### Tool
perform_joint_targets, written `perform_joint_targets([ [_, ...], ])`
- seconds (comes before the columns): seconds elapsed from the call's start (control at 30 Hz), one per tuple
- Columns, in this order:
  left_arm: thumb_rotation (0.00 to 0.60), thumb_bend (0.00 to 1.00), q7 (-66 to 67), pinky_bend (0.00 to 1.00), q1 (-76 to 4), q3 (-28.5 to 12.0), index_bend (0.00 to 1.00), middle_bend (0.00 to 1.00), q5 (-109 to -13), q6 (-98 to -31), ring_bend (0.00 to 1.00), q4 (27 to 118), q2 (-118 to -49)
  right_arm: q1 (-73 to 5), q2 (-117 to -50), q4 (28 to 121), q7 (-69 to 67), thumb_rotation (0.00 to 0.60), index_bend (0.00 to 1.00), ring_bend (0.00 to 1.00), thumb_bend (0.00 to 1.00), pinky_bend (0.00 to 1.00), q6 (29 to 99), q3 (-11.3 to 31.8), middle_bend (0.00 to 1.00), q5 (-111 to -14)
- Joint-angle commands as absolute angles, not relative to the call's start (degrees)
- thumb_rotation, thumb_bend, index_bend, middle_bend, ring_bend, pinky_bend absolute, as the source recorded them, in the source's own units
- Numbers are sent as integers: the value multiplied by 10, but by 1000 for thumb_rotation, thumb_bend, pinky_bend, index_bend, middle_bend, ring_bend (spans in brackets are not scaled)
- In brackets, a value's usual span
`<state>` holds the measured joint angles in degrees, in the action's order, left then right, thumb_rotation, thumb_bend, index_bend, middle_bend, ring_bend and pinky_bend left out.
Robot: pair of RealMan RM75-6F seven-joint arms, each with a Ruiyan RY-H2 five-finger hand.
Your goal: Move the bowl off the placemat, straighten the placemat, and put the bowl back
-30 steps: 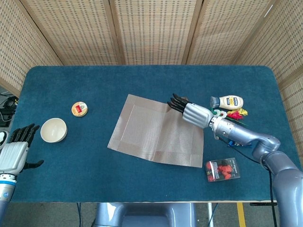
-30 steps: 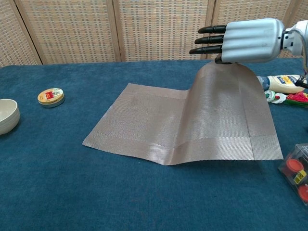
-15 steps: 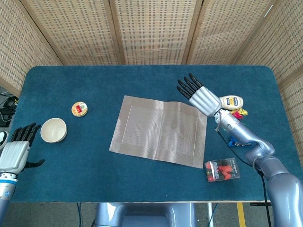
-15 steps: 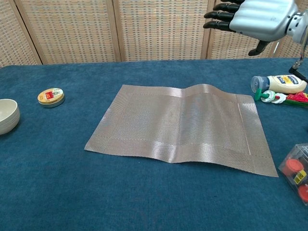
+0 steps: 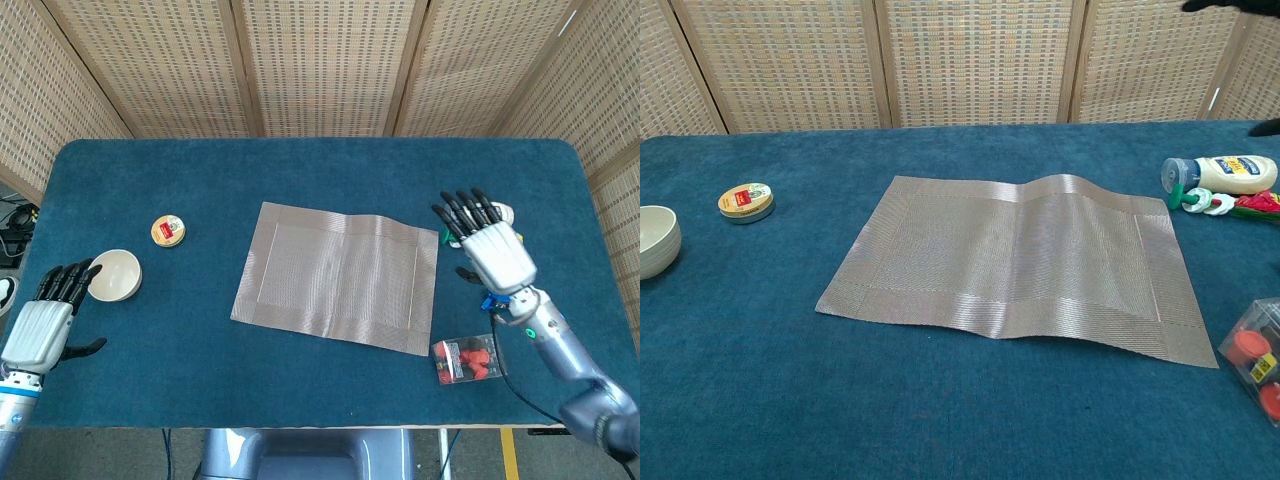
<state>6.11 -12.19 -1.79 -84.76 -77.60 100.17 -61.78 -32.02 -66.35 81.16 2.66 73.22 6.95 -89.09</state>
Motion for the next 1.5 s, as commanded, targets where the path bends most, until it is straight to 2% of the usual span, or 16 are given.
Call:
perform_joint_targets([
  [0.03,600,0,50,0,-133,-16,0,0,-882,-780,0,971,-634,-236,-597,895,16,600,0,0,0,0,793,38,0,-871],
  [0.23,600,0,37,0,-183,-23,0,0,-930,-743,0,916,-666,-179,-590,928,6,600,0,0,0,0,831,6,0,-872],
  [0.33,600,0,28,0,-222,-28,10,0,-955,-709,0,873,-692,-149,-608,922,3,600,0,0,0,0,858,-5,0,-873],
  [0.4,600,0,19,0,-246,-33,53,0,-969,-693,0,841,-713,-135,-623,911,1,600,0,0,0,0,870,-9,0,-875],
  [0.57,600,0,-30,0,-306,-44,89,0,-979,-650,0,756,-778,-107,-658,895,-11,600,0,0,0,0,895,-7,0,-870],
  [0.83,600,0,-25,0,-374,-44,104,0,-974,-573,0,650,-860,-101,-695,865,-18,600,0,0,0,0,886,4,0,-860],
  [1.13,600,0,-23,0,-421,-32,114,0,-974,-537,0,542,-945,-104,-701,846,-22,600,0,0,0,0,867,18,0,-853],
  [1.5,600,0,-26,0,-447,-15,114,0,-972,-523,0,490,-986,-99,-700,847,-27,600,0,0,0,0,864,25,0,-855],
])
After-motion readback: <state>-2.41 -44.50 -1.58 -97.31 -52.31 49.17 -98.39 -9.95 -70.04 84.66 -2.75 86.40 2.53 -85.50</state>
